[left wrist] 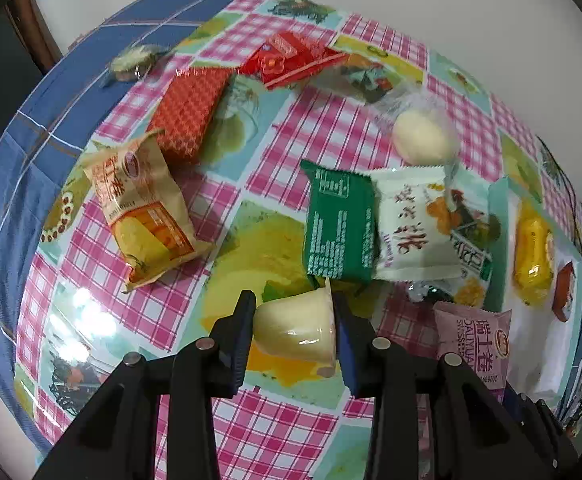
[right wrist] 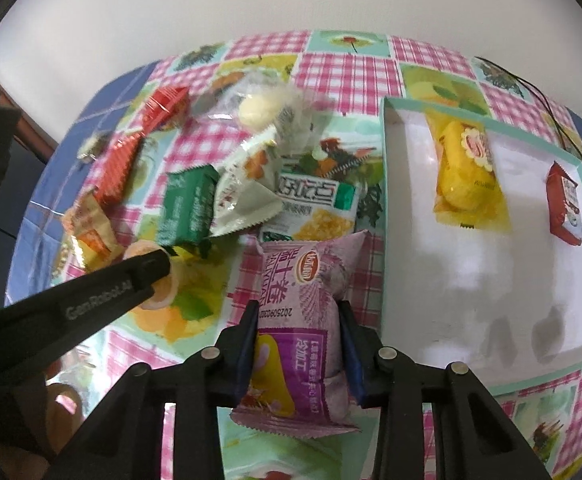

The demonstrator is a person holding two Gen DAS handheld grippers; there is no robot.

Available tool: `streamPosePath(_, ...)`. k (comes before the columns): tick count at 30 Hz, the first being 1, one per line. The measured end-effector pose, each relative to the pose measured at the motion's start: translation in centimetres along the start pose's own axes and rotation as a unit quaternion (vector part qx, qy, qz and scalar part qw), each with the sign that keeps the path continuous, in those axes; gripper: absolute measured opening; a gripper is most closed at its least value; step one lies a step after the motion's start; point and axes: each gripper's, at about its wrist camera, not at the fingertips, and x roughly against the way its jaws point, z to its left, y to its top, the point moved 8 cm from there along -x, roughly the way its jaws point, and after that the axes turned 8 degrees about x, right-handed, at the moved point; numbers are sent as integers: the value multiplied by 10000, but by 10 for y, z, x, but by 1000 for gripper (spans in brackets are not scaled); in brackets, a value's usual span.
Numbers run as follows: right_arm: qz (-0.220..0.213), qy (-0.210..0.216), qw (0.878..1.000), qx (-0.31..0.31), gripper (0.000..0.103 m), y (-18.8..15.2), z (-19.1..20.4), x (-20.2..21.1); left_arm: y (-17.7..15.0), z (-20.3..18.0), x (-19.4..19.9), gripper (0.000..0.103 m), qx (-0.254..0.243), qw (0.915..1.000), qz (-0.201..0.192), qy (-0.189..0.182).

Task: Organize snacks
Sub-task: 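Carry the pink packet and pudding cup into the tray and release them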

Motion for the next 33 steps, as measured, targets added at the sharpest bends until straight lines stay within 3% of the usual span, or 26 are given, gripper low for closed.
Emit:
streamPosePath(10,-473,66,9989,-3,40,10,6,35,7,1,37,39,-14,9991,-391,-189)
streamPosePath(19,-363,-23,9992,-161,40,5,-11,29,3,-15,39,39,-101,9987,-445,-240)
streamPosePath(33,-324,-594,9886,-1345,40,-18,-136,39,-44,-105,37,39,-1035,9931,-286,-479)
